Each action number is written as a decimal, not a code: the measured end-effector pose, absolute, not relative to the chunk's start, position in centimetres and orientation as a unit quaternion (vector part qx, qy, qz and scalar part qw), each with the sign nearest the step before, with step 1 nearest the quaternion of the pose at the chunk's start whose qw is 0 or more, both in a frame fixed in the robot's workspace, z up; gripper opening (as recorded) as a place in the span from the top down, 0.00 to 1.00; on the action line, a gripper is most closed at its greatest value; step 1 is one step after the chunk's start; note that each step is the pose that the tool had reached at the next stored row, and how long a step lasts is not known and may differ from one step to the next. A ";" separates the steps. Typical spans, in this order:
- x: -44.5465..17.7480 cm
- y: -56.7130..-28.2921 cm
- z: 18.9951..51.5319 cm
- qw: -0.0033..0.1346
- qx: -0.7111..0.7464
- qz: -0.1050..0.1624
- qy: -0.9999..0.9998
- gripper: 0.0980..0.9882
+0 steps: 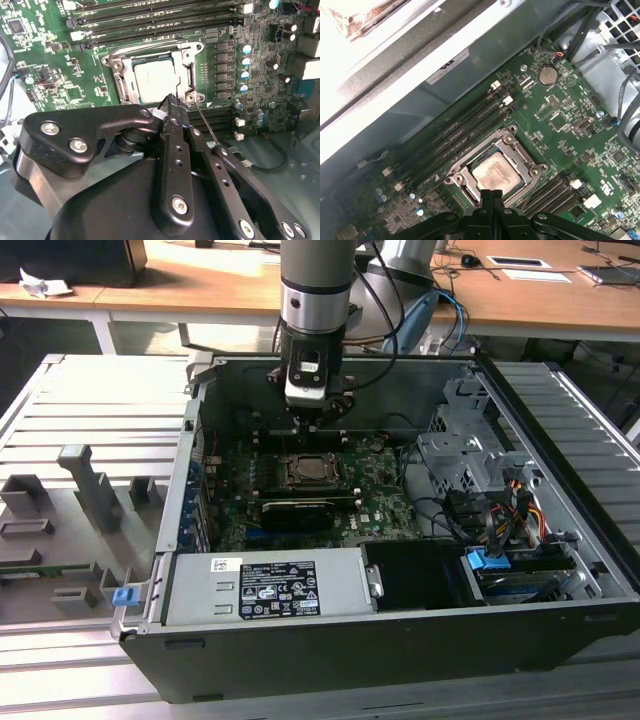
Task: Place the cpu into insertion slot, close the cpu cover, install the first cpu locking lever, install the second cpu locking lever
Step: 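Install the first cpu locking lever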
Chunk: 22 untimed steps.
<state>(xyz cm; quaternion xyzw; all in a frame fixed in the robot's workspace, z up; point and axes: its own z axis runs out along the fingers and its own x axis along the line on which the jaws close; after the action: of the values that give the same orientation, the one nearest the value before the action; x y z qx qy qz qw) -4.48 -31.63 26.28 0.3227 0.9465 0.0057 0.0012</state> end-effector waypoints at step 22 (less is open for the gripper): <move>-4.5 -31.6 26.3 0.000 0.187 0.006 0.982 0.99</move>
<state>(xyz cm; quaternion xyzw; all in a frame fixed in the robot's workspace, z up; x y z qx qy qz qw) -4.48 -31.63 26.28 0.1868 0.9824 0.0058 0.0004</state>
